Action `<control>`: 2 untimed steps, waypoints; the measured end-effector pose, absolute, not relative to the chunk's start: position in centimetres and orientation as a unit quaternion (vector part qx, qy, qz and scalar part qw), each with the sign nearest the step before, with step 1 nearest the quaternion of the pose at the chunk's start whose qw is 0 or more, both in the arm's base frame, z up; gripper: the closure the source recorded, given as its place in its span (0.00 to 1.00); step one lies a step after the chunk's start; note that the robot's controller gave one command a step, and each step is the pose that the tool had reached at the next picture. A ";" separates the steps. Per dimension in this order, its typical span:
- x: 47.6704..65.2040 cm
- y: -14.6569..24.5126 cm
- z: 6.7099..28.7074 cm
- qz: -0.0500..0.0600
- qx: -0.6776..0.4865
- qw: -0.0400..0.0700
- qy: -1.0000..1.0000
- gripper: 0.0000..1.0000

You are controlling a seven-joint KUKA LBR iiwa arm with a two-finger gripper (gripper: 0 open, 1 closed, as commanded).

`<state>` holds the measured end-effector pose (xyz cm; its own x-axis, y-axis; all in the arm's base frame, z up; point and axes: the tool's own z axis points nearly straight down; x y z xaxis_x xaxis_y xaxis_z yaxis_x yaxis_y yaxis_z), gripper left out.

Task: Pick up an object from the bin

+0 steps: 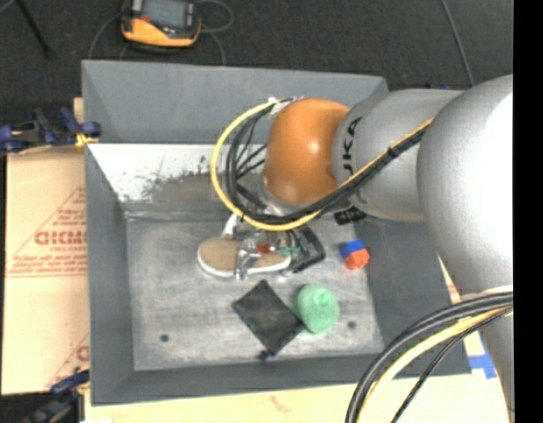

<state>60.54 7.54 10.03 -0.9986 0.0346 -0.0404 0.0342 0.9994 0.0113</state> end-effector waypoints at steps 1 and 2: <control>60.5 7.5 10.0 0.005 0.017 0.020 1.000 1.00; 60.5 7.5 10.0 0.005 0.018 0.020 1.000 1.00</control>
Offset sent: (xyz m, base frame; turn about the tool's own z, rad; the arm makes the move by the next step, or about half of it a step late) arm -0.0001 0.0002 0.0272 -0.0002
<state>60.55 7.54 10.03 -0.9986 0.0355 -0.0404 0.0350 0.9993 0.0113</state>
